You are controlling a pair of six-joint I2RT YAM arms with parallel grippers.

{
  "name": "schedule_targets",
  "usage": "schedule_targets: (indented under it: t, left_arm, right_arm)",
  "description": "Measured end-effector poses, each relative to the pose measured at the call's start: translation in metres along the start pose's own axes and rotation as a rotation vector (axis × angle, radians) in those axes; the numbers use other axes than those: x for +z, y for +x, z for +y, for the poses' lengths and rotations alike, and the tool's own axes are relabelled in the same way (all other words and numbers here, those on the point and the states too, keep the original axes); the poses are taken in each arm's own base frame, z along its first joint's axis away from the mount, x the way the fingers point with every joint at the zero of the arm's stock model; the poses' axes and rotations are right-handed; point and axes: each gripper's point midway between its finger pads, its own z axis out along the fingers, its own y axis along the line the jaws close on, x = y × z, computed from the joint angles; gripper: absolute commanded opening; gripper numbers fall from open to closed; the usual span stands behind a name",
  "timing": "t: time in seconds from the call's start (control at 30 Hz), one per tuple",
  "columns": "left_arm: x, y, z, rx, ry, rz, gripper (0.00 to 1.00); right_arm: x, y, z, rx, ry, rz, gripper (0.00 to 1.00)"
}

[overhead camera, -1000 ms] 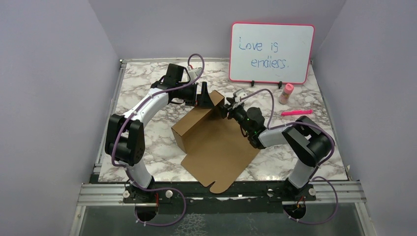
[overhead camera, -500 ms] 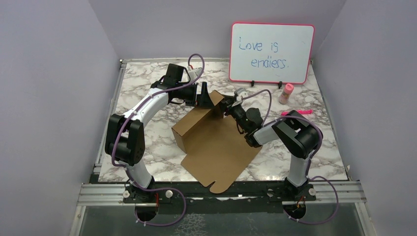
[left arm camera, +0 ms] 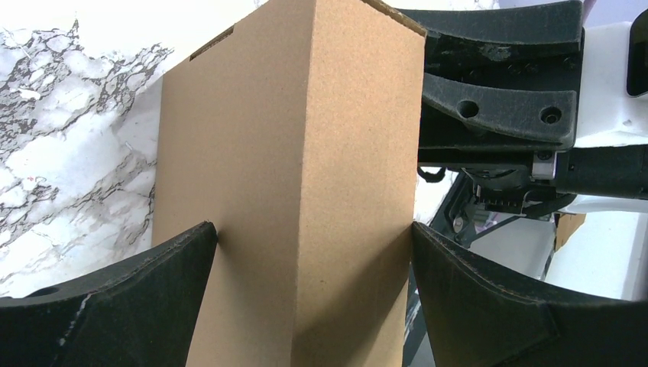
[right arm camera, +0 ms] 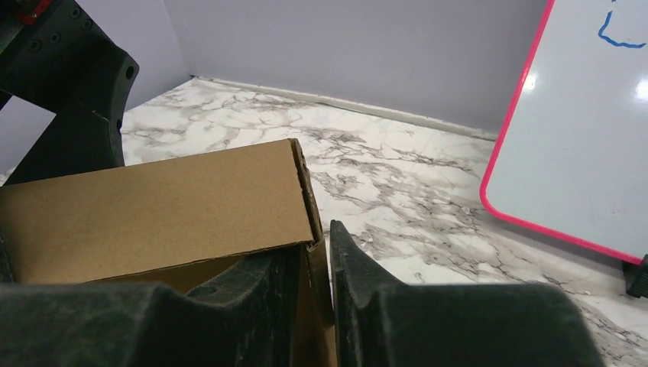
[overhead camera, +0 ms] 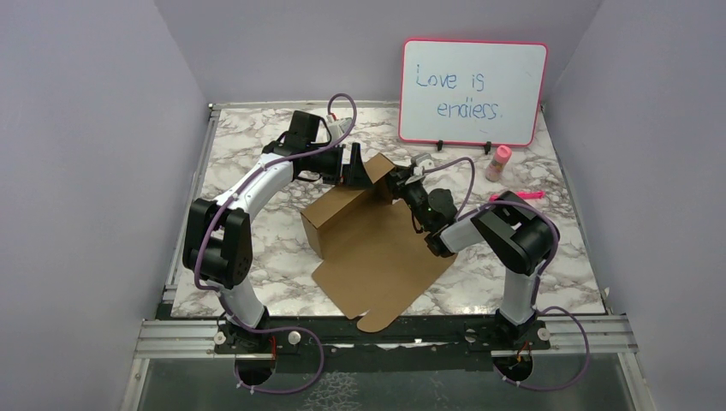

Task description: Fold the paper box

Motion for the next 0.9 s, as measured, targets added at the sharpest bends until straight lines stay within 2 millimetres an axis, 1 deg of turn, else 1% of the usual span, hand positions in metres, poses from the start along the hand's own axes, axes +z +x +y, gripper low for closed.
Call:
schedule_targets:
  t: [0.07,0.2,0.3,0.37,0.47,0.53,0.6,0.67,0.7,0.73,0.77,0.9]
  left_arm:
    - [0.000,0.000,0.000,0.001,-0.002,-0.001,0.96]
    - [-0.001,-0.001,0.004,-0.003,-0.030,-0.006,0.96]
    - [-0.007,-0.006,0.006,0.004,-0.085,-0.031,0.96]
    - [-0.016,-0.013,0.006,0.021,-0.138,-0.065,0.96]
    - [-0.029,-0.026,0.003,0.053,-0.205,-0.120,0.97]
    - [-0.043,-0.037,-0.001,0.083,-0.266,-0.171,0.98]
    - [-0.055,-0.046,-0.010,0.128,-0.325,-0.217,0.98]
    - [-0.060,-0.050,-0.022,0.177,-0.362,-0.248,0.98]
    - [-0.063,-0.052,-0.023,0.196,-0.398,-0.262,0.98]
    - [-0.061,-0.050,-0.036,0.224,-0.389,-0.263,0.98]
    - [-0.060,-0.048,-0.044,0.258,-0.417,-0.267,0.98]
    - [-0.051,-0.034,-0.065,0.363,-0.510,-0.256,0.98]
  right_arm:
    - [0.000,0.000,-0.001,-0.014,0.001,-0.001,0.40]
    - [-0.001,0.005,-0.002,-0.043,0.004,0.024,0.56]
    - [-0.004,0.007,-0.003,-0.050,0.004,0.056,0.73]
    - [-0.008,0.003,-0.004,-0.050,0.006,0.071,0.80]
    - [-0.017,-0.007,-0.007,-0.049,0.022,0.088,0.86]
    - [-0.025,-0.015,-0.010,-0.034,0.043,0.105,0.89]
    - [-0.035,-0.019,-0.014,-0.004,0.068,0.132,0.91]
    - [-0.043,-0.022,-0.017,0.028,0.089,0.155,0.95]
    - [-0.049,-0.023,-0.018,0.046,0.105,0.170,0.96]
    - [-0.053,-0.024,-0.019,0.063,0.113,0.179,0.97]
    - [-0.058,-0.024,-0.020,0.083,0.124,0.192,0.98]
    - [-0.080,-0.025,-0.023,0.152,0.157,0.225,1.00]
